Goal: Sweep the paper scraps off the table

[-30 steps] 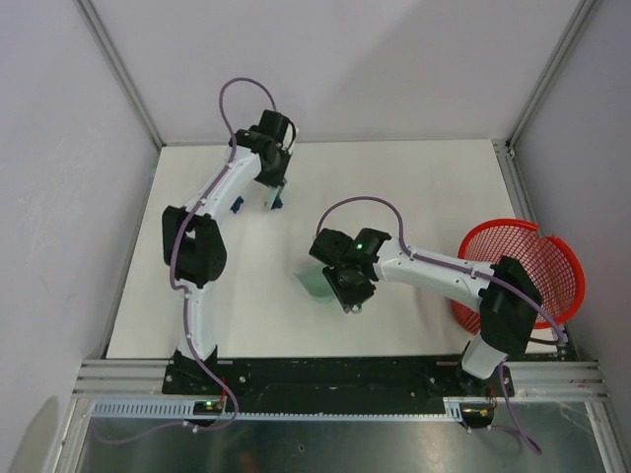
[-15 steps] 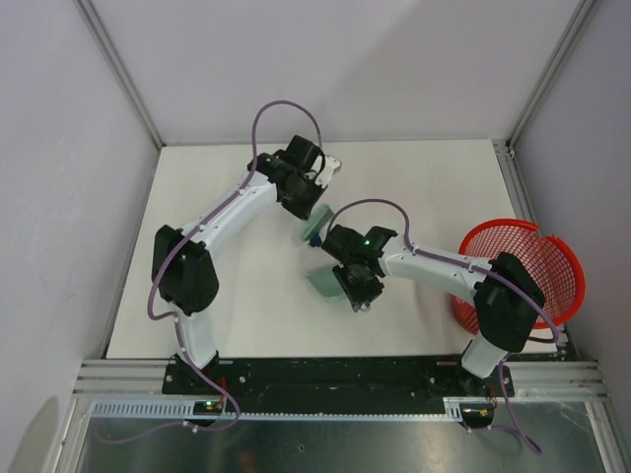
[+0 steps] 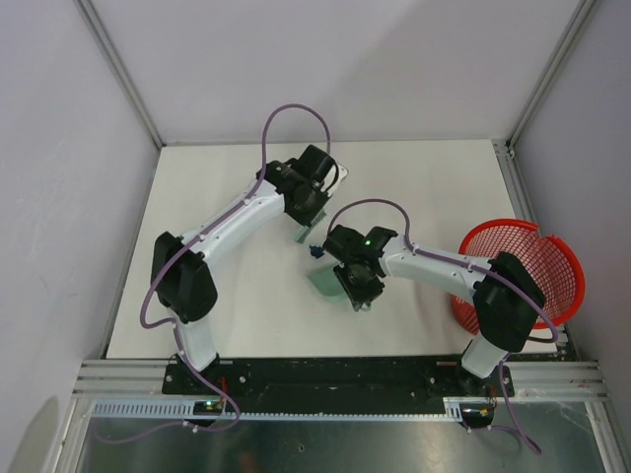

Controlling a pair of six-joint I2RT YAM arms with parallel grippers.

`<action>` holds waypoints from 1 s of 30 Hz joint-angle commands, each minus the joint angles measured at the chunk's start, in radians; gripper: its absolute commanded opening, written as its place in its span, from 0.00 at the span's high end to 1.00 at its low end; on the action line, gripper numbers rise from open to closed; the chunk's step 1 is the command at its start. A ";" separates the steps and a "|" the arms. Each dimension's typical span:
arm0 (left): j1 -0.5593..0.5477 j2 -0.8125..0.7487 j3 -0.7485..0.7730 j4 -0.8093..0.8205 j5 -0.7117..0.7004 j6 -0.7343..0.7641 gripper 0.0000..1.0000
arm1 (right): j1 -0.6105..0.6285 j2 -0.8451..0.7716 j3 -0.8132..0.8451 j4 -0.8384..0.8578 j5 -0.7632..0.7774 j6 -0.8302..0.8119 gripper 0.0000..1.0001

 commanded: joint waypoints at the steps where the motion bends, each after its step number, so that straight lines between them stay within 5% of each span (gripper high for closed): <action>1: 0.007 -0.045 0.084 -0.002 -0.121 -0.055 1.00 | 0.006 0.004 0.002 0.012 0.017 0.003 1.00; 11: 0.009 0.014 0.118 -0.001 -0.248 -0.057 1.00 | 0.030 0.007 0.003 0.006 0.035 0.013 1.00; 22: -0.072 0.090 0.064 -0.001 -0.182 -0.084 1.00 | 0.034 0.034 0.002 0.024 0.081 0.038 1.00; 30: -0.143 -0.003 -0.078 -0.013 -0.068 -0.086 1.00 | 0.034 0.038 -0.002 0.036 0.113 0.034 1.00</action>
